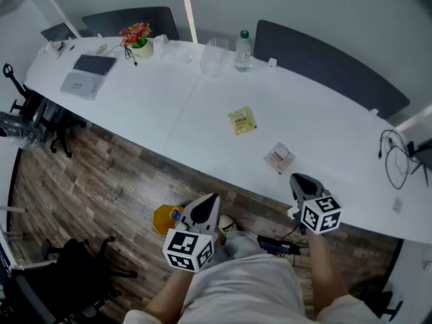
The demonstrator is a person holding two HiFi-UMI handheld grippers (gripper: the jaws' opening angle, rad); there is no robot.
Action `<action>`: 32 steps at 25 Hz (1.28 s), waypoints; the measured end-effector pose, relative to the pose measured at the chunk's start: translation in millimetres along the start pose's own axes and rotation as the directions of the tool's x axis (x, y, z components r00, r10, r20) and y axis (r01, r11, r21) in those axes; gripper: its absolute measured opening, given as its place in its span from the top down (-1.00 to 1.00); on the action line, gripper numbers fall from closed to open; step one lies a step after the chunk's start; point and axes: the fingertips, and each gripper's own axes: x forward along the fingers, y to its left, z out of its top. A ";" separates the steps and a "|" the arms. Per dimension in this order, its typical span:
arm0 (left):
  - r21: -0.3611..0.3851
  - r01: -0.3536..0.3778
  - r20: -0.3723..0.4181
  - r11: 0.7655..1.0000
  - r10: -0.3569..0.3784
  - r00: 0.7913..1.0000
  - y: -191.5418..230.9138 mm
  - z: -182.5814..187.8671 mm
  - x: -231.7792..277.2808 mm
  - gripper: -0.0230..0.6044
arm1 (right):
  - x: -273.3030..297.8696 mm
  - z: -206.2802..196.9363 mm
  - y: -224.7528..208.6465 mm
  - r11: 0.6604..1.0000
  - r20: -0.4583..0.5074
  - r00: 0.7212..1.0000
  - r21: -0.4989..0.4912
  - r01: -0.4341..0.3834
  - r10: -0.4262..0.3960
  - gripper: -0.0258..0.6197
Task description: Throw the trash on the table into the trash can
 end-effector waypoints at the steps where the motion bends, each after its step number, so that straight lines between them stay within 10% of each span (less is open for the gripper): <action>1: 0.001 0.001 -0.003 1.000 -0.001 1.000 -1.5 -1.0 3.3 0.93 | 3.1 -1.8 -4.4 1.000 -0.006 1.000 -0.006 0.003 -0.004 0.81; 18: -0.003 0.029 -0.099 1.000 -0.029 0.995 -3.5 -32.8 62.8 0.93 | 88.7 -44.8 -59.4 0.998 -0.214 0.977 -0.062 -0.001 -0.012 0.11; 32: -0.010 0.026 -0.145 1.000 -0.028 0.989 4.2 -49.0 71.7 0.93 | 133.7 -65.6 -73.1 0.987 -0.326 0.943 -0.163 0.003 -0.057 -0.06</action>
